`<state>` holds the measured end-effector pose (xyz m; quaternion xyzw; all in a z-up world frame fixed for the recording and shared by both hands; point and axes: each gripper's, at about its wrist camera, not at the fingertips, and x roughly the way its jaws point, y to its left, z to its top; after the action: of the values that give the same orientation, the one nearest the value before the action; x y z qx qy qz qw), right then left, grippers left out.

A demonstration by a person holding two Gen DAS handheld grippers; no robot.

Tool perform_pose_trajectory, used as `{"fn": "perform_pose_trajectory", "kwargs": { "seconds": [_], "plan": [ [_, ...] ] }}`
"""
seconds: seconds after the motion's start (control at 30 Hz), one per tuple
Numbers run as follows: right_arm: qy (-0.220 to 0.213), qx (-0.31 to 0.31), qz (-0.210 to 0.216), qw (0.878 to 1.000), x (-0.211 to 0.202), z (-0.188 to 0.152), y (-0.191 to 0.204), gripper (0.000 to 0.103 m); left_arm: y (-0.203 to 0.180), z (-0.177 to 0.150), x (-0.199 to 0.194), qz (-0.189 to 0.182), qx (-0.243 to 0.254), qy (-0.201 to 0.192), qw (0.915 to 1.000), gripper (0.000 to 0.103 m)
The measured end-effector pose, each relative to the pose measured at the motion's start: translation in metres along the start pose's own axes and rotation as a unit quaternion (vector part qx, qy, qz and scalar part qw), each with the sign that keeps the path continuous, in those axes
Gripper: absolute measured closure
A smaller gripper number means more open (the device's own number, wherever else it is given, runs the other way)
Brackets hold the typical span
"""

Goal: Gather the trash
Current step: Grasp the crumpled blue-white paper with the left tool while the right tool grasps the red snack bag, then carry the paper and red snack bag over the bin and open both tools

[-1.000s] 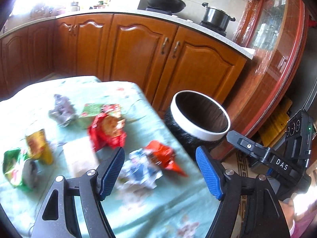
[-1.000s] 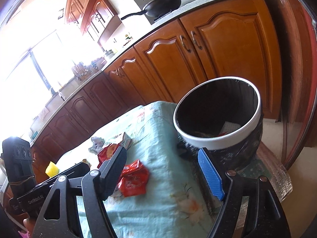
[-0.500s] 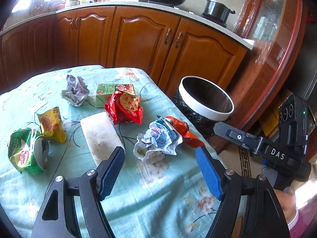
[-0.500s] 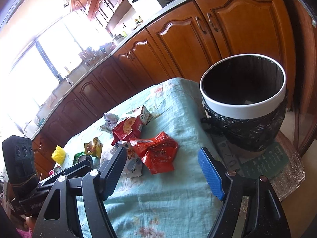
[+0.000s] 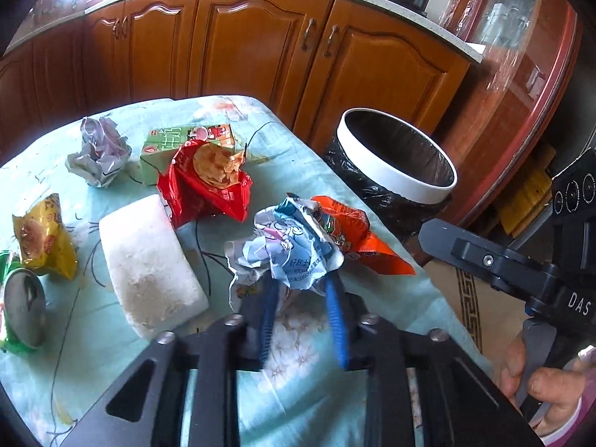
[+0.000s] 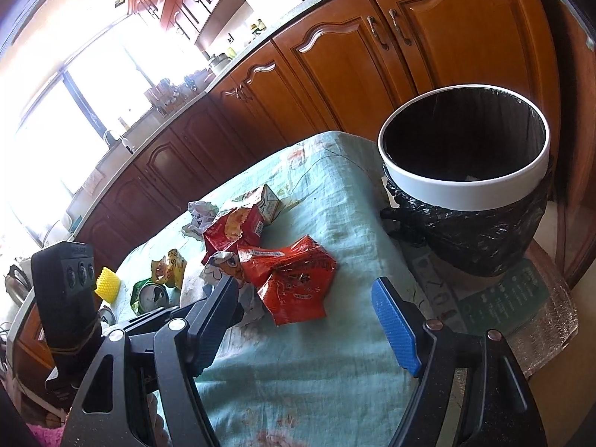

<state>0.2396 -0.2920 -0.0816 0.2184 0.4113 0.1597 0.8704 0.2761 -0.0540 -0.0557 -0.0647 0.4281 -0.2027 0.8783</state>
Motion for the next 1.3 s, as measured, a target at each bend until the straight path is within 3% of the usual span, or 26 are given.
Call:
{"fn": "perform_pose_trajectory", "kwargs": {
  "seconds": [0.07, 0.37, 0.57, 0.67, 0.73, 0.9, 1.3],
  "plan": [
    [0.002, -0.003, 0.000, 1.000, 0.003, 0.001, 0.001, 0.027, 0.003, -0.002, 0.000, -0.011, -0.005, 0.002, 0.9999, 0.096],
    [0.019, -0.063, -0.015, 0.998, 0.026, 0.001, 0.022, 0.026, 0.023, -0.021, -0.044, -0.035, -0.019, -0.024, 0.9989, 0.098],
    [0.042, -0.119, -0.055, 0.991, 0.053, 0.002, 0.037, 0.026, 0.034, -0.029, -0.061, -0.035, -0.033, -0.035, 0.9982, 0.098],
    [0.053, -0.123, -0.067, 0.989, 0.062, 0.002, 0.038, 0.031, 0.040, -0.032, -0.062, -0.036, -0.041, -0.033, 0.9980, 0.098],
    [0.054, -0.121, -0.070, 0.989, 0.062, 0.002, 0.037, 0.055, 0.042, -0.033, -0.062, -0.037, -0.044, -0.032, 0.9978, 0.098],
    [0.042, -0.118, -0.063, 0.990, 0.049, -0.001, 0.036, 0.069, 0.037, -0.027, -0.059, -0.050, -0.041, -0.034, 0.9973, 0.098],
    [0.016, -0.069, -0.046, 0.996, 0.008, 0.002, 0.015, 0.072, 0.010, -0.017, -0.044, -0.079, -0.018, -0.027, 0.9964, 0.098]
  ]
}}
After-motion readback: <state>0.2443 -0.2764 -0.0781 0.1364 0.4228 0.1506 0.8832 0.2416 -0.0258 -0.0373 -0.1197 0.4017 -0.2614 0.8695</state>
